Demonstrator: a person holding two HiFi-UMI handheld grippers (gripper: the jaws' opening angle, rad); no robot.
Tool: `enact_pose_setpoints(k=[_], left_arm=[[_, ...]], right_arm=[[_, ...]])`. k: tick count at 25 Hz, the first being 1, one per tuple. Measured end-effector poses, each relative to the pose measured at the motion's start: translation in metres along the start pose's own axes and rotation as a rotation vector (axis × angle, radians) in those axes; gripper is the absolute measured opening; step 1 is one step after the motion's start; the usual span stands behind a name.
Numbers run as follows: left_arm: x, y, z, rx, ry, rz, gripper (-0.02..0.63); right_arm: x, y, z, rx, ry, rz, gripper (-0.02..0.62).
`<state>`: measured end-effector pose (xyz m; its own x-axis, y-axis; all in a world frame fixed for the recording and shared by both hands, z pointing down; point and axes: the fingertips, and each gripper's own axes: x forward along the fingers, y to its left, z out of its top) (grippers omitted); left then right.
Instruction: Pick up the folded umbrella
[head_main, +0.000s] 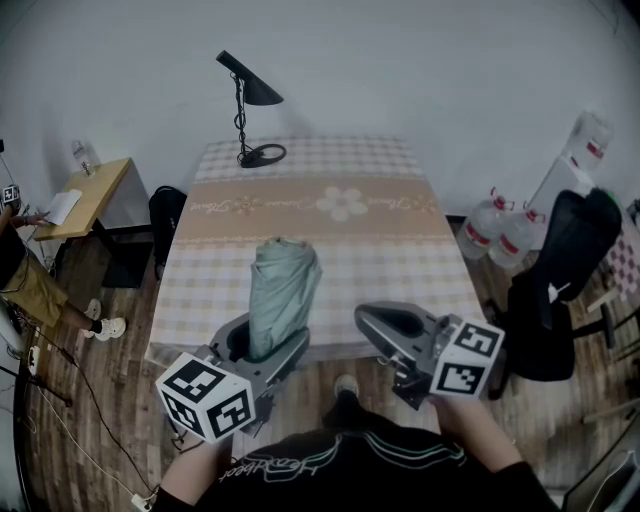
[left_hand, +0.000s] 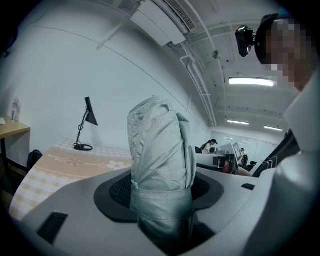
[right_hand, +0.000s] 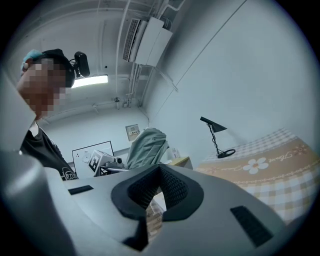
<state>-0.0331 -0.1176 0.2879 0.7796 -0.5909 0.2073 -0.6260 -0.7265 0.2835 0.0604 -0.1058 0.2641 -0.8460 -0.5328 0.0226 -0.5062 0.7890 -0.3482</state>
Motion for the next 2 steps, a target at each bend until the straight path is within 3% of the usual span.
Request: enact_pose_setpoints(k=[2], left_arm=[[0.0,0.0012,-0.0005,0.0,0.0,0.003,0.255]], right_arm=[[-0.0009,-0.0015,0.0003,0.005,-0.002,-0.002,0.011]])
